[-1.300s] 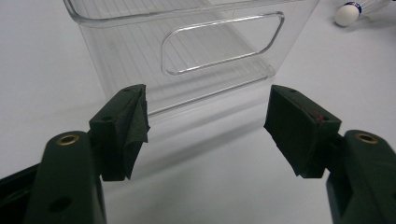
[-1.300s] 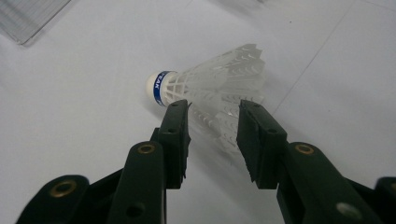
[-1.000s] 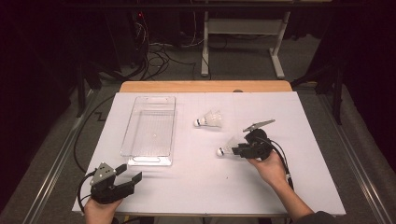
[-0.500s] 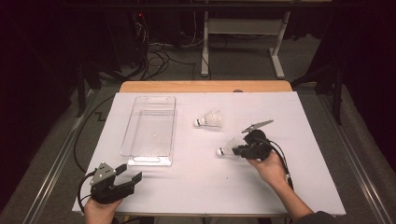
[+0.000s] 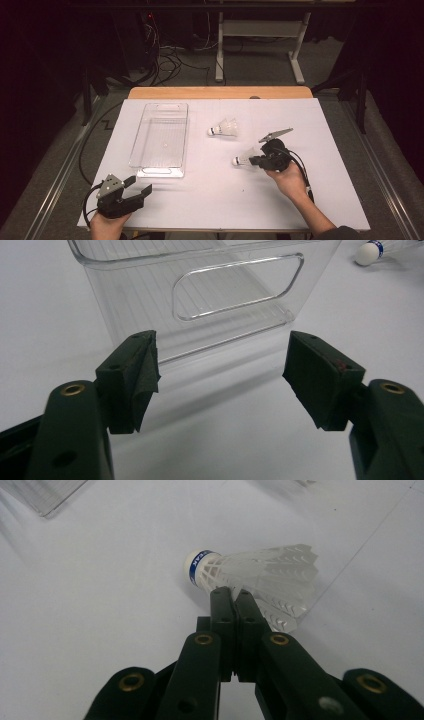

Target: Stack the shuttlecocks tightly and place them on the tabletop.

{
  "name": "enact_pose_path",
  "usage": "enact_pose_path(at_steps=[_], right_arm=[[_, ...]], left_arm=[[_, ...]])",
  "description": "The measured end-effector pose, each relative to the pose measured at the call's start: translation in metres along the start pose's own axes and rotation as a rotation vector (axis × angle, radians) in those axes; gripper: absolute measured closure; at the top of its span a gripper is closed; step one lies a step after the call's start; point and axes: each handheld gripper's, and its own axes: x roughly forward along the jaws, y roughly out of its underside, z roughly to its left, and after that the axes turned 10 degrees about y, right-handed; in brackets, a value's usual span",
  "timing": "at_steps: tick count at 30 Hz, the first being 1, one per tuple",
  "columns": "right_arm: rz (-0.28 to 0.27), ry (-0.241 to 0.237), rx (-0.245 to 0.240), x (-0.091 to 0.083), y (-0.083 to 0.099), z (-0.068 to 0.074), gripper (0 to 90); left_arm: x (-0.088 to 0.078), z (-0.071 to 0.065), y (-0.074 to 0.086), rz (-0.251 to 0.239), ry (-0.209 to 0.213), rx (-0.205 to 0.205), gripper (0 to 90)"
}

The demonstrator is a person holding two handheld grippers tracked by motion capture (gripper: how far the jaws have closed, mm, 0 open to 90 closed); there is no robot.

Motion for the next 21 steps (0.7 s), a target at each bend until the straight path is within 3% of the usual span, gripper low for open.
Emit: enact_pose_path(at_steps=[21], right_arm=[[-0.012,-0.018,-0.007,-0.004,-0.0053,-0.0004,90.0]], left_arm=[[-0.0001,0.0001,0.0001,-0.004,-0.001,-0.001,30.9]])
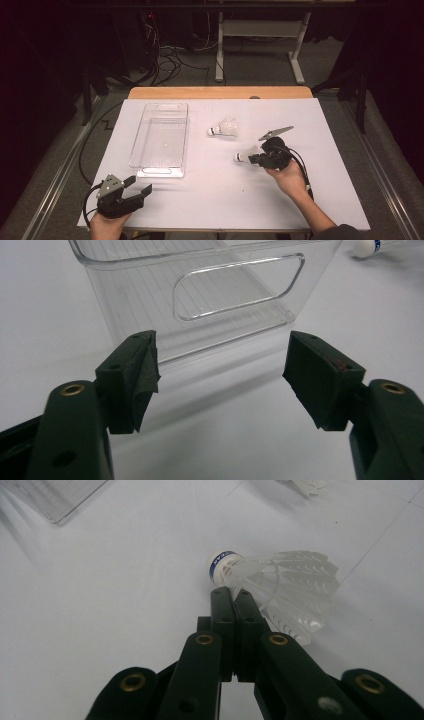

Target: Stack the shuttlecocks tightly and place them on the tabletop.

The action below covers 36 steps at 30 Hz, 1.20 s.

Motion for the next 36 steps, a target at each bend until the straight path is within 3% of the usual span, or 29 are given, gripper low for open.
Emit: enact_pose_path(at_steps=[36], right_arm=[[-0.028,0.003,0.026,-0.0038,-0.0092,-0.0086,90.0]], left_arm=[[-0.0007,0.0002,-0.0001,-0.003,0.002,0.0,31.1]])
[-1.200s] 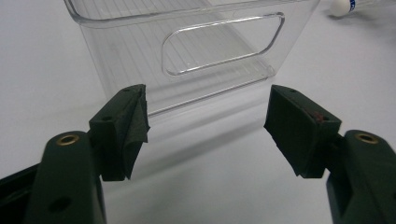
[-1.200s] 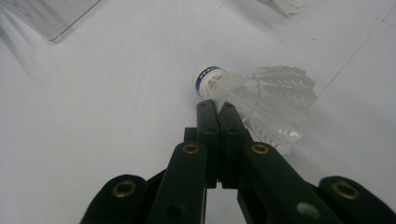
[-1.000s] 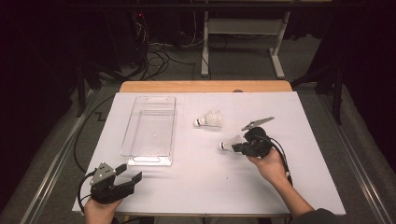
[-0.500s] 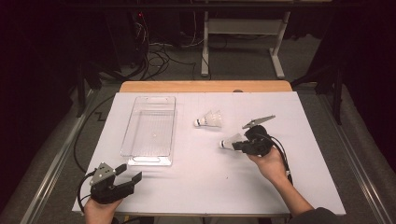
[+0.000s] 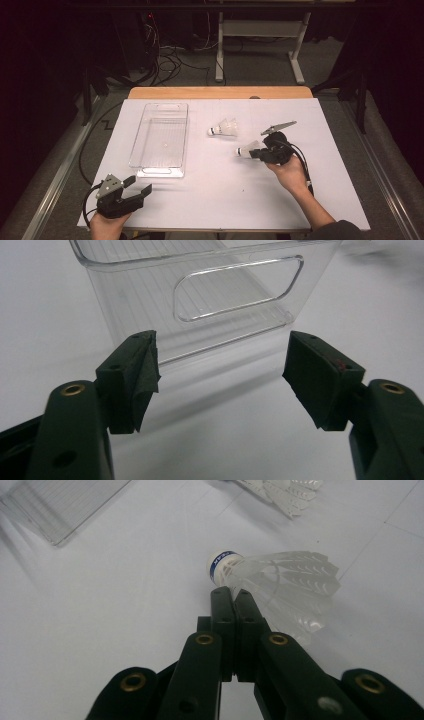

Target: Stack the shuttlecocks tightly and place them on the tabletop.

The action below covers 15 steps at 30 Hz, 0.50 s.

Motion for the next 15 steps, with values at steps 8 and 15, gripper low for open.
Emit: enact_pose_path(at_steps=[8,15], right_arm=[[-0.007,0.005,0.012,0.0005,-0.0024,-0.0039,90.0],[-0.011,0.01,0.024,0.0018,-0.0043,-0.0088,90.0]], left_arm=[[-0.0004,0.0002,0.0,-0.003,0.0,-0.001,31.0],[-0.0003,0.0004,0.0,-0.003,0.0,-0.002,31.0]])
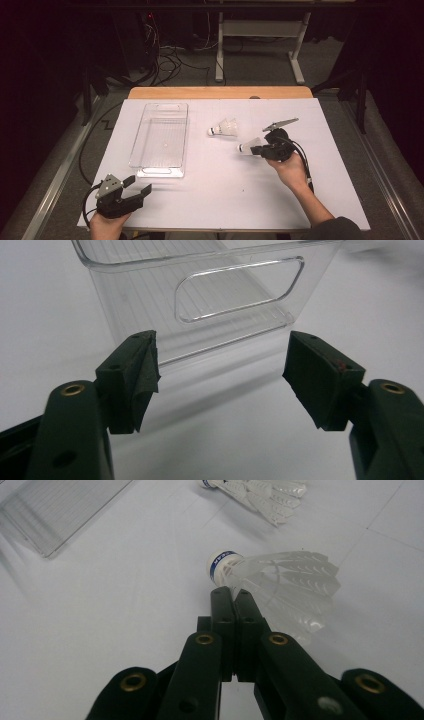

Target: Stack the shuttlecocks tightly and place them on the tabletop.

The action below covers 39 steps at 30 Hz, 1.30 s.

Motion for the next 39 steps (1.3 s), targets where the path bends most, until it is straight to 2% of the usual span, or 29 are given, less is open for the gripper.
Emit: enact_pose_path(at_steps=[18,39], right_arm=[[-0.006,0.022,0.026,0.003,-0.008,-0.011,90.0],[-0.015,0.062,0.057,0.01,-0.029,-0.026,90.0]], left_arm=[[0.0,0.0,0.0,0.001,0.001,0.0,30.9],[-0.001,0.0,0.0,-0.001,0.003,0.0,30.9]])
